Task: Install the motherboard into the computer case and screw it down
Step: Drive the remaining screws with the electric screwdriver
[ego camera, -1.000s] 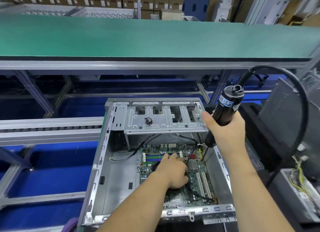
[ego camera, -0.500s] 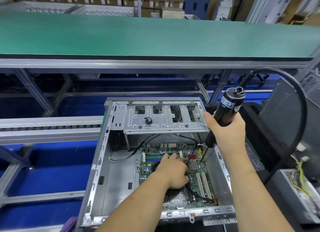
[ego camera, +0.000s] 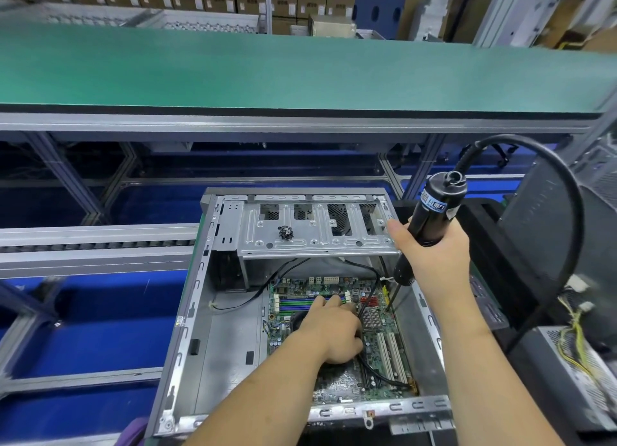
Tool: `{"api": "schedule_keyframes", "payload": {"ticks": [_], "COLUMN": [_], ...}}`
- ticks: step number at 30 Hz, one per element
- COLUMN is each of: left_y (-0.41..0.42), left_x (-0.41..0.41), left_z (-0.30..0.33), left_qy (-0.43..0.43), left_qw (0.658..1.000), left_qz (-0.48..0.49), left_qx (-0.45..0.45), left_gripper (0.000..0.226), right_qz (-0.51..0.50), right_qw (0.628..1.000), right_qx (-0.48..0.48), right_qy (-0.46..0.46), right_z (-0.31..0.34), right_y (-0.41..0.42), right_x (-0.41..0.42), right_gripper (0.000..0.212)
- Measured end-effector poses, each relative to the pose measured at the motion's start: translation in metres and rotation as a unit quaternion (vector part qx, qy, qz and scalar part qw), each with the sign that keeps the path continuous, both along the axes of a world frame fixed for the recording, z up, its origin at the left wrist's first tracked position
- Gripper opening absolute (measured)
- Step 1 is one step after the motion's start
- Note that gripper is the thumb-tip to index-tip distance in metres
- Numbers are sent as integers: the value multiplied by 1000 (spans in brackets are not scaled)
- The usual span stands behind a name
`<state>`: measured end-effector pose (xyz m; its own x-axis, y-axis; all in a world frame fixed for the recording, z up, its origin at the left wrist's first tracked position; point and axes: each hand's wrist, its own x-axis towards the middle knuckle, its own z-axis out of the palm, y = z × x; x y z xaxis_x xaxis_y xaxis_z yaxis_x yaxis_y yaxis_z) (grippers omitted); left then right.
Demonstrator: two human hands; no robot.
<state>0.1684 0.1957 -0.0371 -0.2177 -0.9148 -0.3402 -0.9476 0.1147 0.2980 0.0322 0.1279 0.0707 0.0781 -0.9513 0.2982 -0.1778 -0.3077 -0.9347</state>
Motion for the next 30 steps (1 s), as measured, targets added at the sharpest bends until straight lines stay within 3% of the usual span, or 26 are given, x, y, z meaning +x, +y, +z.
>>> {"api": "schedule_keyframes", "payload": {"ticks": [4,10,21,30], "left_y": [0,1,0,0], "left_x": [0,0,-1,0], "left_z": [1,3,3,1], "left_qy": [-1,4,1,2], "left_qw": [1000,1000,1000,1000], "left_qz": [0,1,2,0], "left_qx": [3,7,7,10], "left_gripper": [35,34,33,33], "right_qz": [-1,12,7,25], "right_qw": [1000,1000,999,998], "right_qx": [-4,-22,-19,-27], "right_qy": [8,15,27,45], "right_z": [-1,-2,-5,-8], "right_y": [1,3,0,0], "right_x": [3,8,8,11], "right_gripper": [49,28,43,25]}}
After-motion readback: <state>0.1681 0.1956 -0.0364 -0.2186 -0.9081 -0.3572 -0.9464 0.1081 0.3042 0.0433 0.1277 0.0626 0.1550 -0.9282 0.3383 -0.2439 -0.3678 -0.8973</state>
